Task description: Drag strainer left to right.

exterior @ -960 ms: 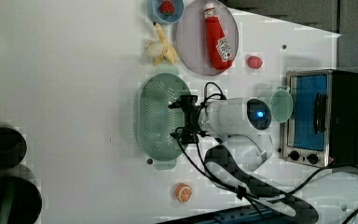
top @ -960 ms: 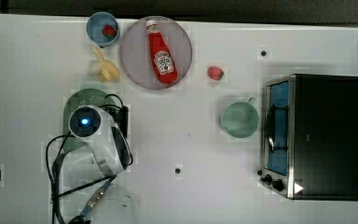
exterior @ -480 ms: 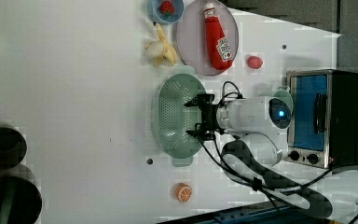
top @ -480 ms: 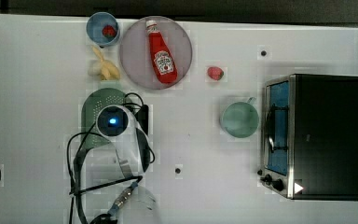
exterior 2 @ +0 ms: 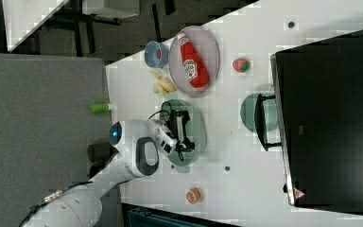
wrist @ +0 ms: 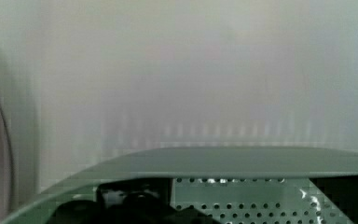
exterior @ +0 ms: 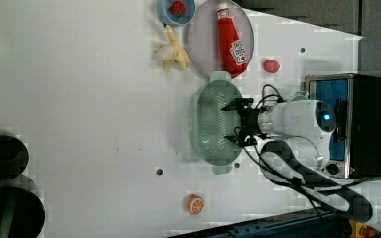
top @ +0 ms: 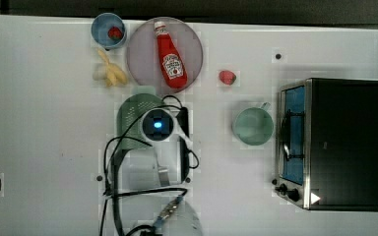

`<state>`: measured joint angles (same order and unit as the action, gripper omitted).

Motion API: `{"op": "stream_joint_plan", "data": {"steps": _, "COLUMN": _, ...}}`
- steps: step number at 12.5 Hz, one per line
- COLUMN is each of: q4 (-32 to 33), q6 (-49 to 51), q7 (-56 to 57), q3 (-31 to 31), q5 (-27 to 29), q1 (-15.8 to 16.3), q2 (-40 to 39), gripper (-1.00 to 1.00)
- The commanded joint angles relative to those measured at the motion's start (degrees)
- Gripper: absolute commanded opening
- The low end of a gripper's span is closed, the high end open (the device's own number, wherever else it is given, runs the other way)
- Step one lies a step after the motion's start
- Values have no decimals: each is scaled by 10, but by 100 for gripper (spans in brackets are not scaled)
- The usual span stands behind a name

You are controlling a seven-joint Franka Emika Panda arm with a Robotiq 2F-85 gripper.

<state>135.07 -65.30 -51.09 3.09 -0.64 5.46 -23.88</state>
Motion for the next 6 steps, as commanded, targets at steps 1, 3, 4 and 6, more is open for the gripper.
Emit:
{"op": "stream_joint_plan", "data": {"steps": 1, "q4": 6, "q6": 5, "q7": 95, "q3": -20, "q5": 0, "q1": -37, "q2": 16, "gripper": 100}}
{"op": "stream_joint_plan", "data": {"steps": 3, "q4": 7, "q6": 5, "q7": 118, "q3": -40, "q5": 0, "q1": -42, "q2": 17, "gripper": 100}}
{"op": "stream_joint_plan", "data": {"steps": 4, "q4": 7, "q6": 5, "q7": 127, "q3": -50, "q5": 0, "q1": -42, "q2": 17, "gripper": 100}}
{"op": "stream_joint_plan", "data": {"steps": 6, "q4": 8, "q6": 0, "q7": 145, "q3": -69, "q5": 0, "q1": -43, "q2": 17, "gripper": 100}}
